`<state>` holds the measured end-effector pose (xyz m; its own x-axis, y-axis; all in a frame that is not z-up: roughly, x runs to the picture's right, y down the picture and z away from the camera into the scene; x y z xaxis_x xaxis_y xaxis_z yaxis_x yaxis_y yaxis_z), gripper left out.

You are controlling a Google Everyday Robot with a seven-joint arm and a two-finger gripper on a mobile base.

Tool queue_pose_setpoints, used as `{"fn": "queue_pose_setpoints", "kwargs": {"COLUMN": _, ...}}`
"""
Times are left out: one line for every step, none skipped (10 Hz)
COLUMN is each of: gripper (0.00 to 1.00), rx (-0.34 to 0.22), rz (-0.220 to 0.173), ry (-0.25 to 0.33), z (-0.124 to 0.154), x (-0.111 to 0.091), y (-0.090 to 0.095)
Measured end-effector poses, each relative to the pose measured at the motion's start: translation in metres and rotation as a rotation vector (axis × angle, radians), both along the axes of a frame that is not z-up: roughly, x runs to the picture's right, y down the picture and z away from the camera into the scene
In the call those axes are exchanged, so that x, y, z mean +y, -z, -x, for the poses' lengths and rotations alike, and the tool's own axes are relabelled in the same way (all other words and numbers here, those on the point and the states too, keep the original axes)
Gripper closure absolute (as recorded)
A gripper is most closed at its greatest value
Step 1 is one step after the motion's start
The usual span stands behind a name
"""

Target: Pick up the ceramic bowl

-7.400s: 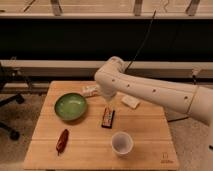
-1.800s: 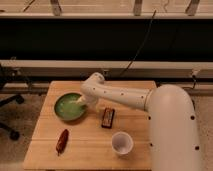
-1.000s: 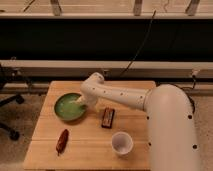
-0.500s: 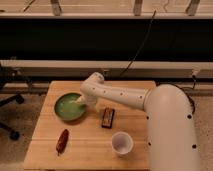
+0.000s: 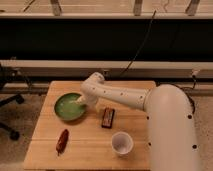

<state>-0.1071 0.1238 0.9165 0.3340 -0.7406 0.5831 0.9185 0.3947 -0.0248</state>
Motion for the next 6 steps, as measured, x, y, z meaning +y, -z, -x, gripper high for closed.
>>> {"fn": "queue_pose_setpoints", "kwargs": {"gripper": 0.2, "rx": 0.0, "rz": 0.0, "ry": 0.0, "z": 0.0, "x": 0.0, "y": 0.0}}
{"fn": "queue_pose_setpoints", "kwargs": {"gripper": 0.2, "rx": 0.0, "rz": 0.0, "ry": 0.0, "z": 0.0, "x": 0.0, "y": 0.0}}
{"fn": "queue_pose_setpoints", "kwargs": {"gripper": 0.2, "rx": 0.0, "rz": 0.0, "ry": 0.0, "z": 0.0, "x": 0.0, "y": 0.0}}
{"fn": "queue_pose_setpoints", "kwargs": {"gripper": 0.2, "rx": 0.0, "rz": 0.0, "ry": 0.0, "z": 0.0, "x": 0.0, "y": 0.0}}
{"fn": "queue_pose_setpoints", "kwargs": {"gripper": 0.24, "rx": 0.0, "rz": 0.0, "ry": 0.0, "z": 0.0, "x": 0.0, "y": 0.0}}
{"fn": "queue_pose_setpoints", "kwargs": {"gripper": 0.29, "rx": 0.0, "rz": 0.0, "ry": 0.0, "z": -0.0001, "x": 0.0, "y": 0.0}}
